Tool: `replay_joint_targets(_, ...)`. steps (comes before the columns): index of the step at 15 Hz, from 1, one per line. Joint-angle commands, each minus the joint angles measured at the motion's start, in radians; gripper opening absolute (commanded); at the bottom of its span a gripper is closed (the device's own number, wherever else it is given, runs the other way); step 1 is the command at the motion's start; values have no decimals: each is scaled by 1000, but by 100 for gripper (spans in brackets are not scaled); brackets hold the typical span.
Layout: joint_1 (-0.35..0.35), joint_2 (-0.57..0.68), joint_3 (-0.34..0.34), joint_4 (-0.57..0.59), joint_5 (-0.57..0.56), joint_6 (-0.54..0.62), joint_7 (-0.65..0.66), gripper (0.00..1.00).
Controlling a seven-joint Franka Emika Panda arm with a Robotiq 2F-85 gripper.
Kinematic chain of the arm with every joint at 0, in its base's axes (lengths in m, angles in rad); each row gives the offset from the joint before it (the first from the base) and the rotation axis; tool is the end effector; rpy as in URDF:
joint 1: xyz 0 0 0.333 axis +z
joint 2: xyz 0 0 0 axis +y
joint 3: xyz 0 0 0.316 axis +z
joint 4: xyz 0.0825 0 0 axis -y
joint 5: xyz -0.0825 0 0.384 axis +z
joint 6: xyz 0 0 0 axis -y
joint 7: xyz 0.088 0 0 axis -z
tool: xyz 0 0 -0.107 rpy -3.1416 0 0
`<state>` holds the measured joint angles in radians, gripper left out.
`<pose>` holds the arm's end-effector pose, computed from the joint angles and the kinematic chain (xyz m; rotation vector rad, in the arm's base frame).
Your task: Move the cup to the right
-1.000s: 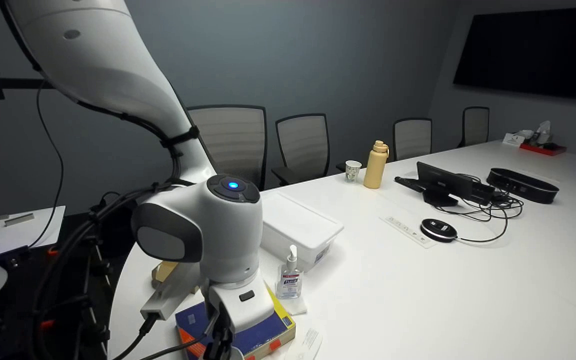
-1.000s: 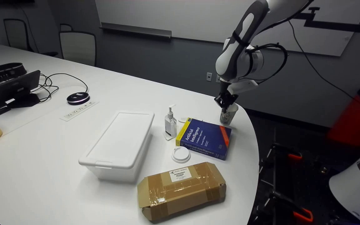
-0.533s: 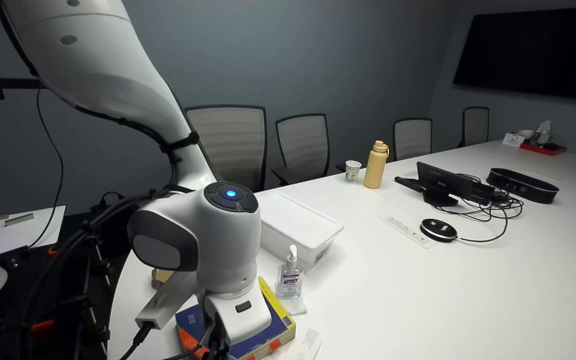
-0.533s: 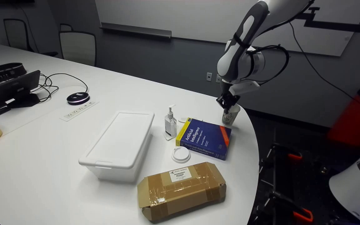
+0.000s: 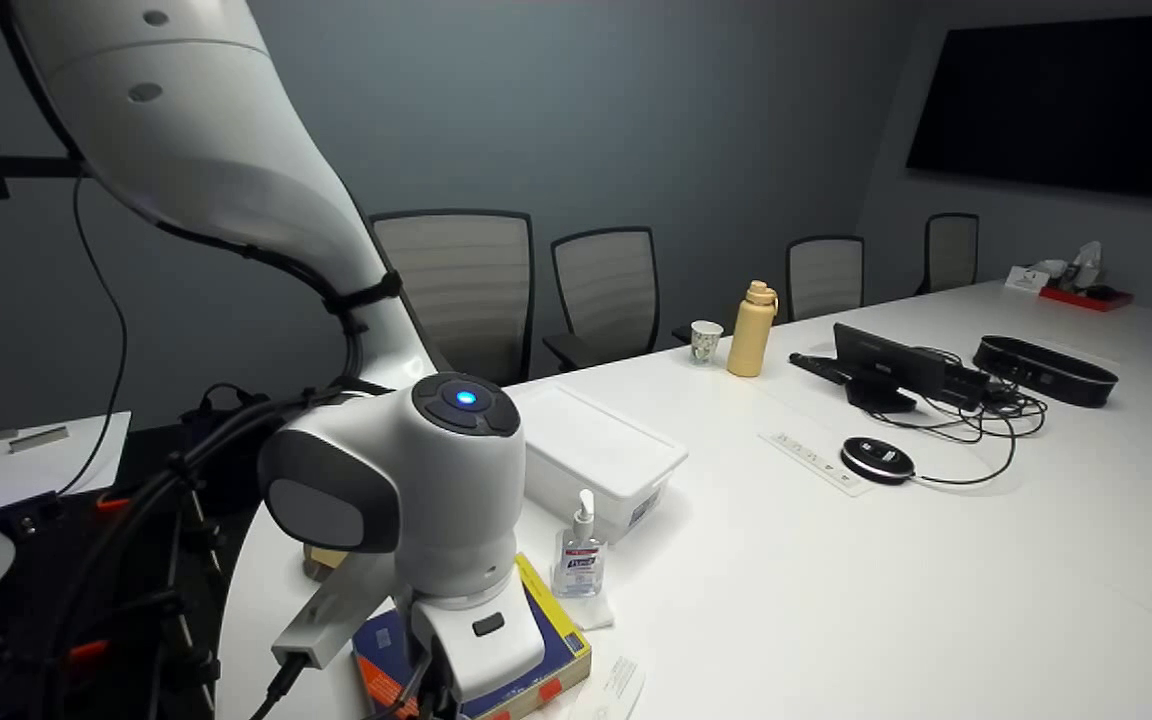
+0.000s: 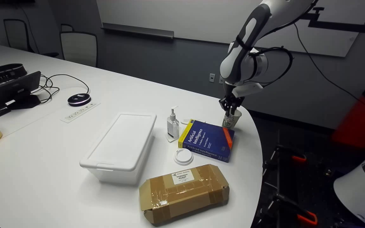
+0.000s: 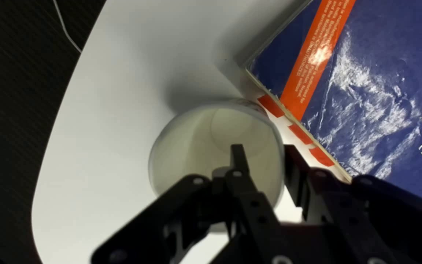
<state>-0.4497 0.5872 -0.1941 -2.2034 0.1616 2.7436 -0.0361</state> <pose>0.4228 -0.3334 0.1136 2.9024 -1.1055 -0.0676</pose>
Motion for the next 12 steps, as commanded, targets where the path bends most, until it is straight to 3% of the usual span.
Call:
replay_joint_targets(1, 20, -3, -16, 10, -1, -9, 16, 65)
replay_joint_targets(6, 46, -27, -24, 24, -10, -17, 25, 99)
replay_joint_targets(12, 149, -148, -70, 12, -67, -72, 81, 100)
